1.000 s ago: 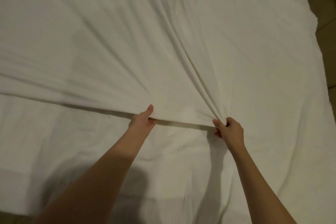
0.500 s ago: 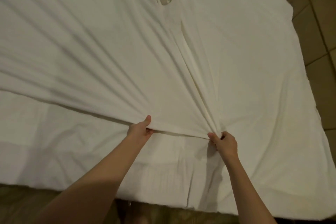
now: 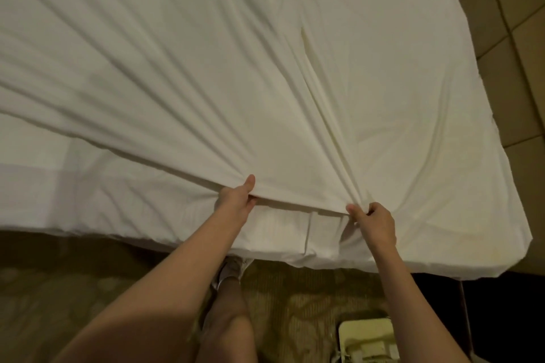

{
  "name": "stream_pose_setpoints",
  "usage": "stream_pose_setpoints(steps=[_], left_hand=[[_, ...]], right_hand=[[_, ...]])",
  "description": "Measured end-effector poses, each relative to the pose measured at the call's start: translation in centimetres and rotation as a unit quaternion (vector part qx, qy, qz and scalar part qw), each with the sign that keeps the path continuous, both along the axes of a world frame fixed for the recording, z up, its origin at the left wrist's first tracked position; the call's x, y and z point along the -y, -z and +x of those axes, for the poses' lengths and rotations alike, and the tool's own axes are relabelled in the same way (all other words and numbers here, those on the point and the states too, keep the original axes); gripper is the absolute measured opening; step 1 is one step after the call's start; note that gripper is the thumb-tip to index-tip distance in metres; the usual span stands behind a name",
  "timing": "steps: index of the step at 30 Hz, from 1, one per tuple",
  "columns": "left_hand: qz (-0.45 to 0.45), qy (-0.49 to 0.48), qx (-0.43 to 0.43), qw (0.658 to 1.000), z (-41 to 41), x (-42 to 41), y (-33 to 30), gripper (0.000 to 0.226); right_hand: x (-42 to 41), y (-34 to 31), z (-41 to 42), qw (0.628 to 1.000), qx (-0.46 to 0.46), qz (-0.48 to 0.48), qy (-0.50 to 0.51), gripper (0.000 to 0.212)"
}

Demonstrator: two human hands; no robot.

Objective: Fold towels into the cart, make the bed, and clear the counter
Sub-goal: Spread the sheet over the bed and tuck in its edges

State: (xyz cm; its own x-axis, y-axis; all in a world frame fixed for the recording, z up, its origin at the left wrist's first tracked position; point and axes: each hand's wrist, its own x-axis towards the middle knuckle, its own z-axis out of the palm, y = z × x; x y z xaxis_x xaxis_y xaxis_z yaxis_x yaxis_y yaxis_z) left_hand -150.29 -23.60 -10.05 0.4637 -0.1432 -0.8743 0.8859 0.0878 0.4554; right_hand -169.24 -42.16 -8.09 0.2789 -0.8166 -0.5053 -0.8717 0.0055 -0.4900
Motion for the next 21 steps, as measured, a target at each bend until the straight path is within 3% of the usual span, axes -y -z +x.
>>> stream_pose_setpoints(steps=[5, 9, 12, 13, 15, 18, 21], left_hand=[[-0.059, -0.032, -0.005, 0.998, 1.9, -1.8, -1.2, 0.024], [0.01, -0.066, 0.032, 0.997, 3.7, -4.4, 0.2, 0.035], [0.043, -0.064, 0.037, 0.996, 3.3, -5.0, 0.6, 0.032], [0.058, -0.049, 0.044, 0.996, 3.2, -5.0, 0.2, 0.028], [0.133, 0.012, 0.085, 0.987, 3.4, -5.0, -1.0, 0.022], [0.316, 0.159, 0.22, 0.909, 4.3, -5.6, -4.7, 0.028], [0.364, 0.28, 0.323, 0.828, 7.0, -5.9, -8.4, 0.038]], right_hand=[[-0.5, 0.5, 0.7, 0.998, 0.042, 0.045, 0.009, 0.032], [-0.2, 0.8, 0.7, 0.997, 0.061, 0.038, 0.013, 0.033], [-0.4, 0.4, 1.8, 0.999, 0.036, -0.012, 0.011, 0.018], [-0.5, 0.0, 2.5, 0.999, 0.032, -0.038, 0.007, 0.021], [-1.0, -1.2, 3.9, 0.996, 0.018, -0.083, -0.009, 0.046], [-1.7, -3.6, 6.1, 0.989, 0.028, -0.133, -0.055, 0.058], [-2.0, -6.4, 8.9, 0.981, 0.041, -0.154, -0.113, 0.057]])
